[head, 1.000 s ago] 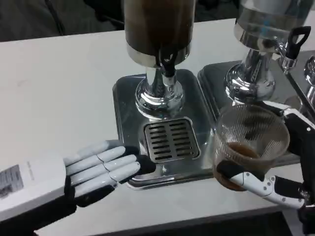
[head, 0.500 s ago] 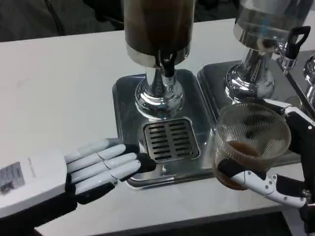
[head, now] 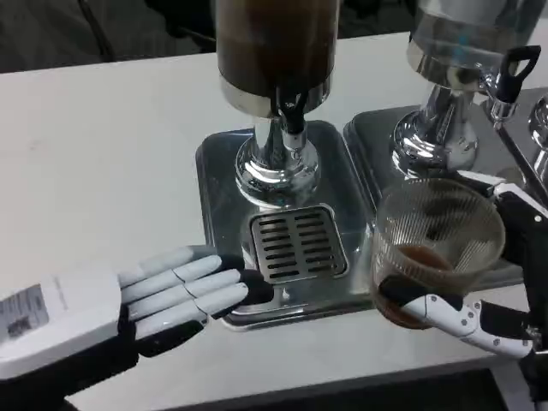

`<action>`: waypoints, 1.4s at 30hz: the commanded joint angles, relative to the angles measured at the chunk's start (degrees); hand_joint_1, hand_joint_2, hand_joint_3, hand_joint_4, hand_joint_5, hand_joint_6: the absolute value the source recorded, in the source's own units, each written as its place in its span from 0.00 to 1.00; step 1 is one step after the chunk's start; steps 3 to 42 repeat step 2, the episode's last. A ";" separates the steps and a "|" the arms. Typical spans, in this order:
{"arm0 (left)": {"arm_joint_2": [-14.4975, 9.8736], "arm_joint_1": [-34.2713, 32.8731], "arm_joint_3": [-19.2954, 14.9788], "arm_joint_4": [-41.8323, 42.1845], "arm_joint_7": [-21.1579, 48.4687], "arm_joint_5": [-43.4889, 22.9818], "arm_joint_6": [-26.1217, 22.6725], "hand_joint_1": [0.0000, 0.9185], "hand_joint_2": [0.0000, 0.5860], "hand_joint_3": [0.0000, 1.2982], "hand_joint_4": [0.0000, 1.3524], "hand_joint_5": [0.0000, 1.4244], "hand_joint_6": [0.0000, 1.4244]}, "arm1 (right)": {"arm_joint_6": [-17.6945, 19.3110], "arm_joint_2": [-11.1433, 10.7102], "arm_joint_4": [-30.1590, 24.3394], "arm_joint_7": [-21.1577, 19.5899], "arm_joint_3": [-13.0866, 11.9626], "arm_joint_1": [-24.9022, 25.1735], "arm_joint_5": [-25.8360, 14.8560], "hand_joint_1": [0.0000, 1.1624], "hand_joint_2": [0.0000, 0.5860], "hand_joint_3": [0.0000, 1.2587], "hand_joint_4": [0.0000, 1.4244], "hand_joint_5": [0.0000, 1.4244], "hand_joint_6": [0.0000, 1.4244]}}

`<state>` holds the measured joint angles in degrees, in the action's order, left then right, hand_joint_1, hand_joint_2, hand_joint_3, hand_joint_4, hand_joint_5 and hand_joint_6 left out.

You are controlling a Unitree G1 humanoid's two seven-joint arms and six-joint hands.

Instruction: Grasp the cup under the faucet to collect the drink, then remove the cup.

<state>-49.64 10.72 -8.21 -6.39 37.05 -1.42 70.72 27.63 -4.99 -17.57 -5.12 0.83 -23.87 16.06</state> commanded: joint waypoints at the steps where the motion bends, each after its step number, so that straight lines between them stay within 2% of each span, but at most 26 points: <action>1: -2.05 -0.37 0.15 -0.55 -0.69 0.52 -0.06 0.00 0.12 0.03 0.00 0.00 0.00 | 0.26 0.20 -1.02 0.07 -0.29 0.88 -1.46 1.00 0.25 0.73 0.75 0.85 1.00; 42: -2.10 -0.42 0.09 -0.59 -0.70 0.47 -0.09 0.00 0.12 0.03 0.00 0.00 0.00 | 0.19 0.22 -1.09 0.09 -0.32 0.86 -1.50 1.00 0.25 0.73 0.75 0.85 1.00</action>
